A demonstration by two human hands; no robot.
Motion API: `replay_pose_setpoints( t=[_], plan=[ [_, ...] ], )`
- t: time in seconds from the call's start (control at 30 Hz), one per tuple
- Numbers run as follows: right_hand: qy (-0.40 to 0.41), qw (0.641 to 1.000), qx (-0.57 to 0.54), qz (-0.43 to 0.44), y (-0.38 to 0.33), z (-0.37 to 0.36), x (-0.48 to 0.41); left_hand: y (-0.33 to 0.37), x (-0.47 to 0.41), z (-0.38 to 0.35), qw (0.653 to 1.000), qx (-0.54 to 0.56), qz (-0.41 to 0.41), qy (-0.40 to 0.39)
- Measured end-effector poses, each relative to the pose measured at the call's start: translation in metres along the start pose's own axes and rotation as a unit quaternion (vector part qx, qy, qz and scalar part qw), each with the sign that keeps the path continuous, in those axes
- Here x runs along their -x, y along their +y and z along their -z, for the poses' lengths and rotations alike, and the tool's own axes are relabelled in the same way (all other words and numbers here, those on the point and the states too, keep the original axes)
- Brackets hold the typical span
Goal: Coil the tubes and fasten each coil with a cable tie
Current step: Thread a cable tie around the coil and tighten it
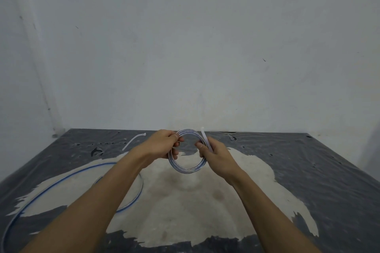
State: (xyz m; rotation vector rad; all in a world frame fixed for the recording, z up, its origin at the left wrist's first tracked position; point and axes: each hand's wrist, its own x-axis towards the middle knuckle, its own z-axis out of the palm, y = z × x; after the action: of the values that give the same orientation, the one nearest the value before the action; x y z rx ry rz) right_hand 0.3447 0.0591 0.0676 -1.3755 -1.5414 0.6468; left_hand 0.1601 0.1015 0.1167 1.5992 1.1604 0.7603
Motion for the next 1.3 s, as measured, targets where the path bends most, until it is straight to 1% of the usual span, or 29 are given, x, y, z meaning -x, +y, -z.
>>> replay_pose_setpoints(
  t=[0.13, 0.2, 0.23, 0.3, 0.37, 0.43, 0.5, 0.57, 0.67, 0.73, 0.83, 0.9, 0.97, 1.1, 1.2, 1.23, 1.3],
  plan=[
    [0.019, 1.000, 0.015, -0.012, 0.000, 0.002, 0.000, -0.002, 0.005, -0.004, 1.000, 0.016, 0.003, -0.006],
    [0.036, 0.998, -0.037, -0.037, -0.002, 0.002, 0.001, -0.004, 0.005, -0.005, 1.000, 0.010, -0.011, 0.002],
    [0.040, 0.994, -0.089, -0.057, -0.003, 0.002, 0.001, -0.005, 0.004, -0.006, 1.000, 0.008, -0.017, 0.006],
    [0.045, 0.970, -0.216, -0.106, -0.005, 0.003, 0.001, -0.006, 0.001, -0.006, 0.999, 0.015, -0.028, 0.016],
    [0.042, 0.935, -0.313, -0.161, -0.006, 0.006, 0.001, -0.005, 0.001, -0.007, 0.998, 0.037, -0.037, 0.020],
    [0.024, 0.907, -0.363, -0.213, -0.005, 0.009, 0.001, -0.004, 0.002, -0.007, 0.997, 0.050, -0.050, 0.023],
    [0.006, 0.890, -0.381, -0.248, -0.002, 0.010, 0.001, -0.004, 0.003, -0.008, 0.997, 0.042, -0.058, 0.027],
    [0.008, 0.888, -0.377, -0.263, -0.001, 0.010, 0.001, -0.005, 0.002, -0.008, 0.997, 0.037, -0.057, 0.025],
    [0.025, 0.908, -0.335, -0.252, -0.003, 0.010, 0.000, -0.008, 0.001, -0.011, 0.997, 0.053, -0.049, 0.038],
    [0.012, 0.917, -0.317, -0.241, -0.005, 0.011, 0.002, -0.007, 0.000, -0.013, 0.994, 0.082, -0.049, 0.061],
    [-0.023, 0.917, -0.325, -0.228, -0.005, 0.011, 0.005, -0.004, -0.002, -0.011, 0.985, 0.130, -0.053, 0.103],
    [-0.016, 0.918, -0.330, -0.218, -0.004, 0.010, 0.006, -0.002, -0.004, -0.009, 0.983, 0.142, -0.050, 0.106],
    [-0.011, 0.926, -0.312, -0.213, -0.004, 0.009, 0.006, -0.002, -0.004, -0.009, 0.984, 0.139, -0.049, 0.103],
    [0.011, 0.960, -0.193, -0.204, -0.005, 0.008, 0.005, -0.006, -0.003, -0.007, 0.987, 0.111, -0.046, 0.105],
    [0.046, 0.967, -0.133, -0.213, -0.009, 0.008, 0.005, -0.012, 0.000, -0.004, 0.994, 0.042, -0.047, 0.090],
    [0.054, 0.971, -0.123, -0.199, -0.010, 0.008, 0.006, -0.014, 0.001, -0.004, 0.996, 0.011, -0.044, 0.081],
    [0.064, 0.982, -0.108, -0.142, -0.009, 0.006, 0.005, -0.016, 0.004, -0.006, 0.996, -0.040, -0.036, 0.065]
  ],
)
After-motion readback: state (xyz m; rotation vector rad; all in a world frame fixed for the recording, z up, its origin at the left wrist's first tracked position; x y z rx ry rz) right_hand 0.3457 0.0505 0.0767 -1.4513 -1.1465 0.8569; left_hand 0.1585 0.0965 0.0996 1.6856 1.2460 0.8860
